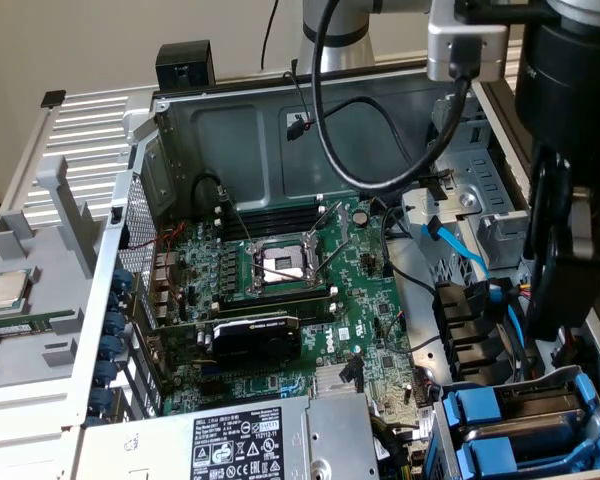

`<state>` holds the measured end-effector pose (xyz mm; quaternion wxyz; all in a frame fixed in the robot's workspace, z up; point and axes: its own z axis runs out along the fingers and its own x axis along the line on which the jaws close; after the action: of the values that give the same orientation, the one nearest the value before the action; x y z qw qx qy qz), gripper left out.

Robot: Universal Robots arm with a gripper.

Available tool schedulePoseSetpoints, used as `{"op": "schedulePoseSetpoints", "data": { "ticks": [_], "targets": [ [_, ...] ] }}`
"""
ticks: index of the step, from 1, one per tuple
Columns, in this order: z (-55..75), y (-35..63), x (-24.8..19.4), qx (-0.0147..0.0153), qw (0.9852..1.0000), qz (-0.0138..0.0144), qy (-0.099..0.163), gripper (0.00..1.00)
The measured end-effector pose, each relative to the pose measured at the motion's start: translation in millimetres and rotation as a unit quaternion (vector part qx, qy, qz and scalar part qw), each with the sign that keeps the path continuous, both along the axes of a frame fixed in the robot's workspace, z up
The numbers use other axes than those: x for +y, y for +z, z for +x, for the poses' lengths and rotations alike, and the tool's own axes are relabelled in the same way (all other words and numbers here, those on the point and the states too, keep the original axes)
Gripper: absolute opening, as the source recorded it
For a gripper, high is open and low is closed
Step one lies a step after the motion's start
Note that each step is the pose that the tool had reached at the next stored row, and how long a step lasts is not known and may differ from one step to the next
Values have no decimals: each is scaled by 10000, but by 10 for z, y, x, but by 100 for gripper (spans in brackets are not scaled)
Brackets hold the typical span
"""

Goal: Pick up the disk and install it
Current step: 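Insert the first disk wire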

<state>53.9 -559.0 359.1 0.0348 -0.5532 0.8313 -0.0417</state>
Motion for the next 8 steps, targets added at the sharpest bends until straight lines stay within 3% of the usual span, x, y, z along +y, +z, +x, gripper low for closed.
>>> {"op": "schedulePoseSetpoints", "data": {
  "ticks": [8],
  "targets": [
    [0,-103,19,10,10000,-2,-27,64]
  ]
}}
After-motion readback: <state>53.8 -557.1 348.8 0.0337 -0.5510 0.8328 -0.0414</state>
